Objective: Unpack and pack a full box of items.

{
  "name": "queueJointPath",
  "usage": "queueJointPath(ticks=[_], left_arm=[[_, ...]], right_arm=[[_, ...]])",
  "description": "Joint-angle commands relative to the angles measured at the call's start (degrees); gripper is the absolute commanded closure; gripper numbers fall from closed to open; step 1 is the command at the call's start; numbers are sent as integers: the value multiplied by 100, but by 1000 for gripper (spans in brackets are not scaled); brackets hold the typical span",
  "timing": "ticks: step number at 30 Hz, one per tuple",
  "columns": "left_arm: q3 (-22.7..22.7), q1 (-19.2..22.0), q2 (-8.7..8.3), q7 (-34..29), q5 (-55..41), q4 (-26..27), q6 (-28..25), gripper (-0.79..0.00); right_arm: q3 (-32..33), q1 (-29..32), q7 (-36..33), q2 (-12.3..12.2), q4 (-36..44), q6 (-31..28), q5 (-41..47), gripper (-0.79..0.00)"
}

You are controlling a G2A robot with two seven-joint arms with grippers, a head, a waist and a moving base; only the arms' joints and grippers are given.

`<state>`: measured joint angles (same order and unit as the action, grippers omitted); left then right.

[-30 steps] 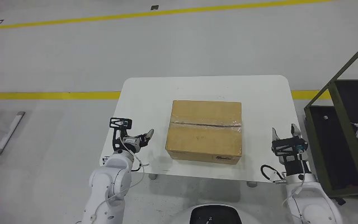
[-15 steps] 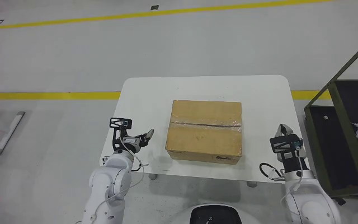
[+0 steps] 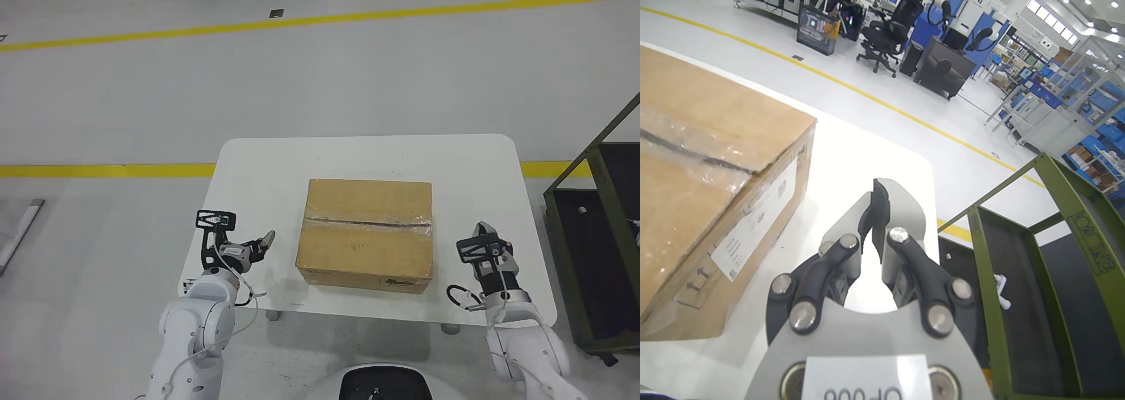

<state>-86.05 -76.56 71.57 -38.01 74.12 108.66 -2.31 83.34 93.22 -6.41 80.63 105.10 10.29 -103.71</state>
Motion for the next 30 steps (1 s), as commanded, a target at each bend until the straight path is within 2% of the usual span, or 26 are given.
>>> queueJointPath(ticks=[1, 7, 14, 16, 30], left_arm=[[0, 0, 0, 0, 0, 0, 0, -785], [0, 0, 0, 0, 0, 0, 0, -785], [0, 0, 0, 0, 0, 0, 0, -785], [0, 0, 0, 0, 0, 0, 0, -785], [0, 0, 0, 0, 0, 0, 0, -785]], right_arm=[[21, -5, 83, 5, -149, 20, 194, 0], [70, -191, 335, 16, -653, -16, 596, 0], [64, -193, 340, 16, -647, -36, 604, 0], [37, -210, 385, 8, -654, -260, 673, 0], [-784, -1477, 377, 108, -1903, -591, 593, 0]])
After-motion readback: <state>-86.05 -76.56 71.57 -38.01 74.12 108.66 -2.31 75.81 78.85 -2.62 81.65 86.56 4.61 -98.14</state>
